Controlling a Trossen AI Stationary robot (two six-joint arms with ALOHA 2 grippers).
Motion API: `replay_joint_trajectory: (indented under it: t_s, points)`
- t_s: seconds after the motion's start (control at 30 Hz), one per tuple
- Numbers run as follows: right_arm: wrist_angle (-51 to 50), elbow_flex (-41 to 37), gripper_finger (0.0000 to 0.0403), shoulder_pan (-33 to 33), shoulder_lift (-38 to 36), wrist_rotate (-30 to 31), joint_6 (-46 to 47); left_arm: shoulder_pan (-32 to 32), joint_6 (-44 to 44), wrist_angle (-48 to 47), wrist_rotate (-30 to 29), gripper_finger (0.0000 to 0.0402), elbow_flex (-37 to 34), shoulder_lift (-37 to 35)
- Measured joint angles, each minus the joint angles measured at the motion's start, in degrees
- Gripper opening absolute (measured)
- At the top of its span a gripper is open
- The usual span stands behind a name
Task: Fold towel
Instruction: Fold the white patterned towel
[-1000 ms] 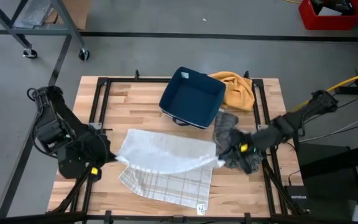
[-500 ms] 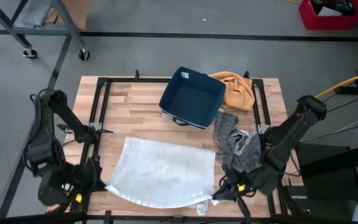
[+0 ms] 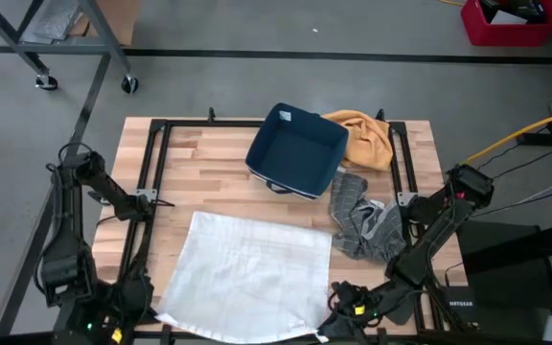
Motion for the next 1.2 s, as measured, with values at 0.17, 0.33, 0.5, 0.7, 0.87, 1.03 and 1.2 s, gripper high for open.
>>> replay_joint_trajectory:
  t_s: [0.17,0.33,0.5,0.7,0.87,1.03,1.2]
  points:
    - [0.03,3.02,0.0,2.32,2.19,2.04,0.12,-0.77,-3.66,2.91,0.05,0.0,0.0,2.13]
    - [-0.4,3.88,0.0,2.98,3.96,3.28,0.13,-1.14,-6.12,2.84,0.04,0.0,0.0,3.49]
    - [-1.99,3.9,0.0,2.75,5.46,3.39,0.13,-1.04,-4.98,2.01,-0.03,0.0,0.0,3.53]
    - [-7.32,3.92,0.0,2.84,5.6,4.16,0.27,0.12,-5.67,-2.81,-0.27,0.0,0.0,3.51]
    - [-13.51,3.94,0.0,2.79,5.58,7.85,1.26,1.34,-9.43,-10.55,-0.36,0.0,0.0,3.51]
    - [-21.38,3.94,0.0,2.79,5.58,12.1,4.17,2.82,-13.61,-19.71,-1.19,0.0,0.0,3.51]
    - [-27.46,3.94,0.0,2.79,5.58,12.91,8.02,4.2,-16.16,-25.86,-1.3,0.0,0.0,3.51]
